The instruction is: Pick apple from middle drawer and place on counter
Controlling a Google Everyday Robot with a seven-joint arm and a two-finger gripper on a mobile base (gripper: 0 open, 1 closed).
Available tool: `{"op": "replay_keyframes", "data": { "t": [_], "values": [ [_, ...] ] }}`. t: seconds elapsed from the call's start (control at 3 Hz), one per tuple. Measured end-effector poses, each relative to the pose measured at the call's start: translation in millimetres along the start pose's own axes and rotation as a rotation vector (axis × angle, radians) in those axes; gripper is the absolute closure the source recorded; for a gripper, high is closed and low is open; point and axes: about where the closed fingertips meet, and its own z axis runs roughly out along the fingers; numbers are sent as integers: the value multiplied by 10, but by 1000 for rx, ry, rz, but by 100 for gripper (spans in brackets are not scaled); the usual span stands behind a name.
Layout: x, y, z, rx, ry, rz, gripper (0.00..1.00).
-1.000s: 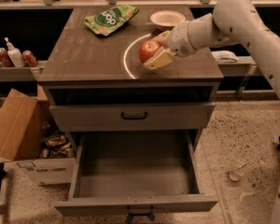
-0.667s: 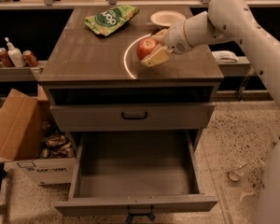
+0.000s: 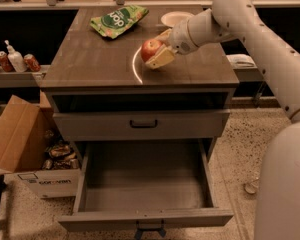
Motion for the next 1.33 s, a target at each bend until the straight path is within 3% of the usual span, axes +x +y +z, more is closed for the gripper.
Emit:
{"op": "replay_keyframes", "data": {
  "t": [0.67, 1.0, 1.33],
  "values": [
    [51, -91, 129, -11, -1, 24, 11],
    [62, -107, 143, -11, -3, 28, 0],
    [63, -111, 127, -12, -7, 27, 0]
  ]
}}
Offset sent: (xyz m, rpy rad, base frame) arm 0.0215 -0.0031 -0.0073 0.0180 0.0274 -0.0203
